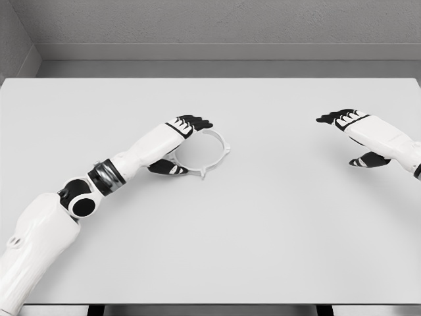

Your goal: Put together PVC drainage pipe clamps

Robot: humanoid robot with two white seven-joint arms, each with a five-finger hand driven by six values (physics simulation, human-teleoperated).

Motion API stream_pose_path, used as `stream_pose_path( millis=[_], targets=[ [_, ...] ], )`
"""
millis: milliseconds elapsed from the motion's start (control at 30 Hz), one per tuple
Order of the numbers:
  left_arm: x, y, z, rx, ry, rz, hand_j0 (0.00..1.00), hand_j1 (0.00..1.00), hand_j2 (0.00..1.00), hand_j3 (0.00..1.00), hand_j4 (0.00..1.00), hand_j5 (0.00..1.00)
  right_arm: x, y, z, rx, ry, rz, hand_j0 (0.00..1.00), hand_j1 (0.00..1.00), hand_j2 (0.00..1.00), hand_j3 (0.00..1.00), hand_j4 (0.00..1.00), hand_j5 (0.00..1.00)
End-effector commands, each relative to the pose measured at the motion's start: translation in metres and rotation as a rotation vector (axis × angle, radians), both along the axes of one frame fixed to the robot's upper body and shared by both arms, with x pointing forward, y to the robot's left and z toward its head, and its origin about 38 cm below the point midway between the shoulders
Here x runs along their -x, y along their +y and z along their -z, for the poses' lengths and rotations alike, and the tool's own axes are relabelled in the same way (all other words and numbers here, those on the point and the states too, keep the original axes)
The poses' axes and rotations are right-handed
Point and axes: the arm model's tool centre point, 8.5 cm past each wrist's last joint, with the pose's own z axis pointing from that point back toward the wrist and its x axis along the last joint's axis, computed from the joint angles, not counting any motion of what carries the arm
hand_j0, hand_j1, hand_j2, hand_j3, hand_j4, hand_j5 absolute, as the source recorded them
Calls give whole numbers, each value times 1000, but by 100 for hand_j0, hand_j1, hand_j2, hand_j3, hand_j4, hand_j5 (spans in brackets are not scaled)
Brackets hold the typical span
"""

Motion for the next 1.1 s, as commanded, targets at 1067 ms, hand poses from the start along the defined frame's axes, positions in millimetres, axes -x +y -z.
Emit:
stream_pose_path(
  millis=[1067],
  targets=[
    [6,10,-5,-2,-9,1,100,100,100,100,100,100,0,0,-1,-13,-1,0,100,100,100,100,100,100]
  ],
)
